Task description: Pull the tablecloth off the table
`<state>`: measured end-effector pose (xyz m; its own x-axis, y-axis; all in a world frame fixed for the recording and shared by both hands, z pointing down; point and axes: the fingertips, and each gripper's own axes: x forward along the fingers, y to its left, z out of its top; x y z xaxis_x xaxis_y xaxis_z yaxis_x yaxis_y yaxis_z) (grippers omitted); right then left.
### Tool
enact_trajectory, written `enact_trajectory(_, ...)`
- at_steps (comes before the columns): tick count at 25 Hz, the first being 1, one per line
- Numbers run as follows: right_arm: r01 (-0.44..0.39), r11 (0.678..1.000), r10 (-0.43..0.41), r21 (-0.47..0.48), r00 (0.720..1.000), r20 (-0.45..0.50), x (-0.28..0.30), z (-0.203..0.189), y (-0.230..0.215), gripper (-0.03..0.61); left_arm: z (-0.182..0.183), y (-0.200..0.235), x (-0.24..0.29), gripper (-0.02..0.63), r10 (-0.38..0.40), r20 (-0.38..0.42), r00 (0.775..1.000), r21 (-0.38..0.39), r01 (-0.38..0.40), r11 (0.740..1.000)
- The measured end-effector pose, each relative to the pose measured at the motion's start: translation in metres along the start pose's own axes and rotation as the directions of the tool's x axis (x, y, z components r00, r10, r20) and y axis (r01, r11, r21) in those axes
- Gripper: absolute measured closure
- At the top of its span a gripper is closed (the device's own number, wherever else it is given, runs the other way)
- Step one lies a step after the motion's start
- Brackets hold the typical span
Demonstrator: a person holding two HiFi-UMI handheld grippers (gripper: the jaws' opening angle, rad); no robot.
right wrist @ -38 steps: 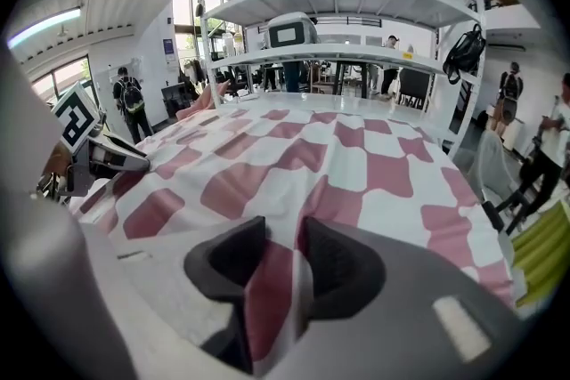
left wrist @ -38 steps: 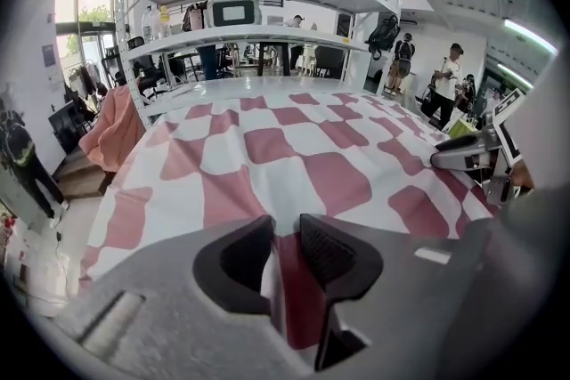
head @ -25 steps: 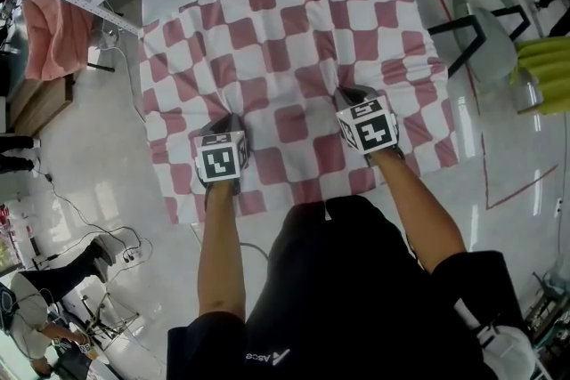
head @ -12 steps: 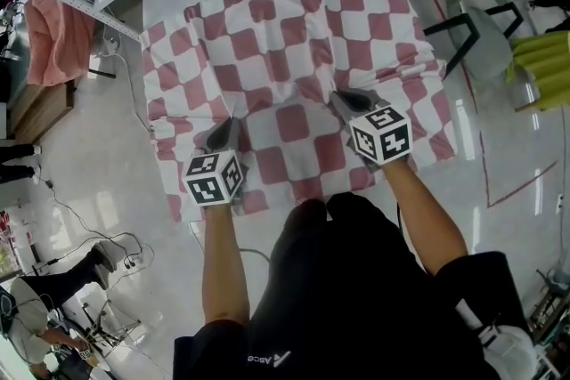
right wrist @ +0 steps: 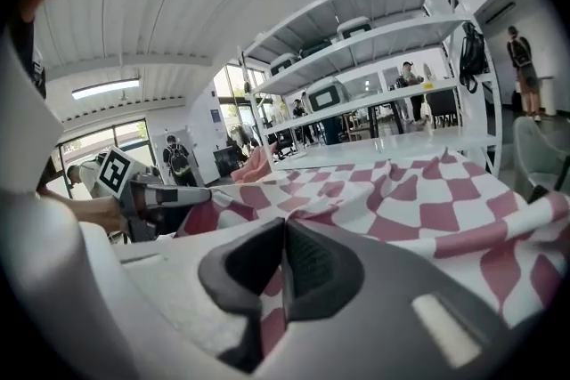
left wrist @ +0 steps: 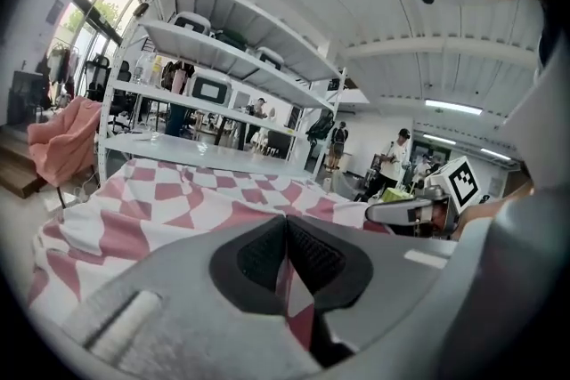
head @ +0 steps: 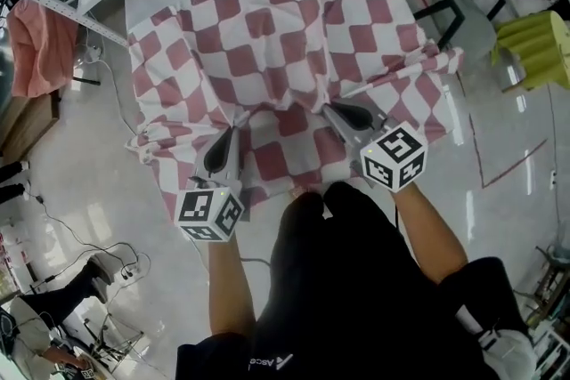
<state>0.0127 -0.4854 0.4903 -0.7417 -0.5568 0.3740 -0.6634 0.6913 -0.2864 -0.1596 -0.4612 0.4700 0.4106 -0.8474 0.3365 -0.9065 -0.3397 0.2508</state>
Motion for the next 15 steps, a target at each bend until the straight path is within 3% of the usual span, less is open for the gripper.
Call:
enact_trajectory(5,-0.046,0.998,0.041,0.037,0.993,0.109,-0.04,0.021,0.018,0.574,0.023,-0.019,-0.038,0.603,-0.021,0.117,0.993,0.006,0.021,1.0)
enact_trajectory(10,-0.138,0.989,0.122,0.057,0.965,0.232,-0.109,0.039,0.045,0.574,0.037,-0.056,-0.093,0.603,0.039,0.199,0.979,0.012,-0.042,0.999)
enact_trajectory(15,-0.227,0.973,0.202,0.038,0.92,0.336,-0.186,0.046,0.077,0.574,0.045,-0.113,-0.157,0.603,0.112,0.297,0.948,0.015,-0.121,0.993)
